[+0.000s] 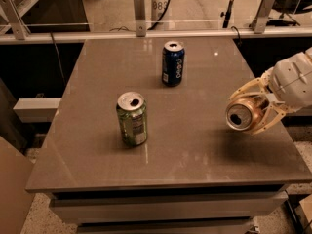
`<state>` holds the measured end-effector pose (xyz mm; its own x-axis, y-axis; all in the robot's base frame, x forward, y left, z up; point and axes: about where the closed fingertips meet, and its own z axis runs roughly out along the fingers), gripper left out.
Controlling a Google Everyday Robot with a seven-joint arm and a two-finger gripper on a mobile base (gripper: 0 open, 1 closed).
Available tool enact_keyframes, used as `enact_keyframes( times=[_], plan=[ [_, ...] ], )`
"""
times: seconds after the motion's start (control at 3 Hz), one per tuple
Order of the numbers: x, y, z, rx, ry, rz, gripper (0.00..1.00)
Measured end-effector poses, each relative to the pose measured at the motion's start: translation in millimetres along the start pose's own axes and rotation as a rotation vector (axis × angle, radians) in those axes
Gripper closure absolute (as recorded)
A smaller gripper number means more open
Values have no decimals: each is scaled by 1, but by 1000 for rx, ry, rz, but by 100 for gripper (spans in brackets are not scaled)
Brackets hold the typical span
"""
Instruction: Place orange can upright
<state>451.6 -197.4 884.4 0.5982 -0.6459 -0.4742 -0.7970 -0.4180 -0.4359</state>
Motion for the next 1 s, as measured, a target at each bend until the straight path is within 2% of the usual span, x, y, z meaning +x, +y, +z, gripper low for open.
enact_keyframes(
  times=[0.33, 0.67, 1.0],
  plan=[
    [1, -3, 0, 37, -16, 13, 100],
    [-10, -21, -1, 65, -37, 18, 100],
    [-19, -27, -1, 73, -36, 12, 100]
  ],
)
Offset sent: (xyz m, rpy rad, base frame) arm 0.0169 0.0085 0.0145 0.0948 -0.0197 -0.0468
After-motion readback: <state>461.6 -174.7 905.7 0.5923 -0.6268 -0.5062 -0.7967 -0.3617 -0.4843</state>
